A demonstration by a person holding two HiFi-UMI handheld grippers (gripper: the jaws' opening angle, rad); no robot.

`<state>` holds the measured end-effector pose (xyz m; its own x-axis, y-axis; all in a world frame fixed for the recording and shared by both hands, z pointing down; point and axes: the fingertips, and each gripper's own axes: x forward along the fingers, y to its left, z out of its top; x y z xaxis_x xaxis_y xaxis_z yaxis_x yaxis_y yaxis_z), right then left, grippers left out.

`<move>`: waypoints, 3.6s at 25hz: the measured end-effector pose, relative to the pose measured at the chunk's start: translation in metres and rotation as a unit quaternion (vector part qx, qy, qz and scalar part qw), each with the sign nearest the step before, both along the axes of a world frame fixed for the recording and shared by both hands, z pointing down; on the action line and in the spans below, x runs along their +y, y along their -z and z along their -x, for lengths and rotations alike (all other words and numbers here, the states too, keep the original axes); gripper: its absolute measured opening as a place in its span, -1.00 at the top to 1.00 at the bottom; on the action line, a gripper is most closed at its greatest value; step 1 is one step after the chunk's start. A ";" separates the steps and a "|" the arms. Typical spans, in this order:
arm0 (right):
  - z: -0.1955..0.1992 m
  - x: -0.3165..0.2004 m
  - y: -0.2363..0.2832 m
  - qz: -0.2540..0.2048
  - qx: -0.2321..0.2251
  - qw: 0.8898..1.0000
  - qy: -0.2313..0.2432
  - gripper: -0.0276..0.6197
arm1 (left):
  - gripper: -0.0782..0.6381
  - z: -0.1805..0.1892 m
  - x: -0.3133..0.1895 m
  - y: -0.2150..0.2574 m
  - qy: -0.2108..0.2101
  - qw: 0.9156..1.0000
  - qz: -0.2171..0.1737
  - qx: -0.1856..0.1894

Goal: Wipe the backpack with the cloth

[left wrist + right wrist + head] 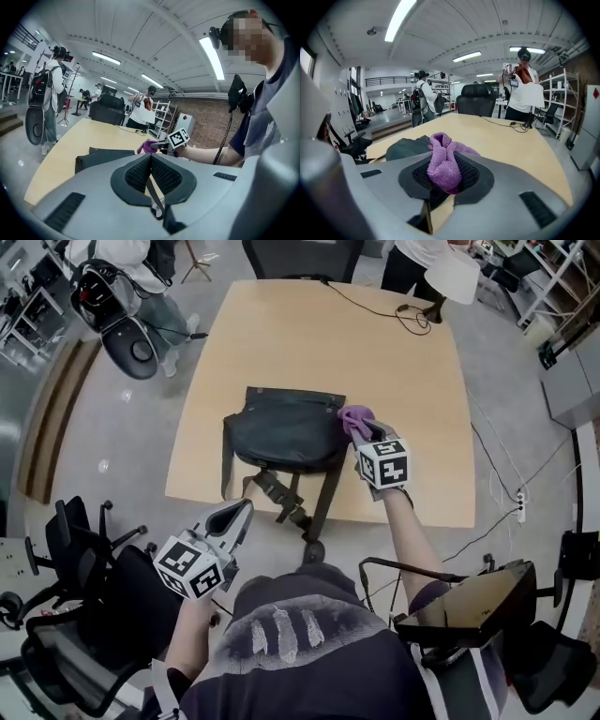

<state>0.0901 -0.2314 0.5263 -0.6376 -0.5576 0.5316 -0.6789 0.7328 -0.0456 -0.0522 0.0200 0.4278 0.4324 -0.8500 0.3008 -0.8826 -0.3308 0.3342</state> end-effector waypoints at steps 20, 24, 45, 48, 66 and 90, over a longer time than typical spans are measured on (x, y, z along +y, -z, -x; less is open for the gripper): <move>0.089 0.042 -0.082 0.120 0.178 0.972 0.090 0.70 | 0.76 0.096 -0.069 -0.016 -0.041 0.998 -0.017 0.048; 0.126 0.070 -0.077 0.151 0.181 0.964 0.120 0.70 | 0.76 0.128 -0.086 -0.020 -0.069 0.996 -0.015 0.054; 0.332 0.171 -0.016 0.340 -0.090 0.897 0.269 0.70 | 0.76 0.240 -0.111 -0.032 -0.084 0.994 -0.017 0.070; 0.345 0.133 0.005 0.344 -0.166 0.897 0.222 0.70 | 0.76 0.251 -0.113 -0.035 -0.067 0.995 -0.013 0.066; 0.282 0.020 -0.102 0.193 0.180 0.947 0.181 0.70 | 0.76 0.203 -0.141 -0.036 -0.056 0.998 0.018 0.033; 0.107 -0.059 -0.108 0.197 0.224 0.952 0.066 0.70 | 0.76 0.141 -0.174 -0.031 -0.127 0.992 0.025 0.005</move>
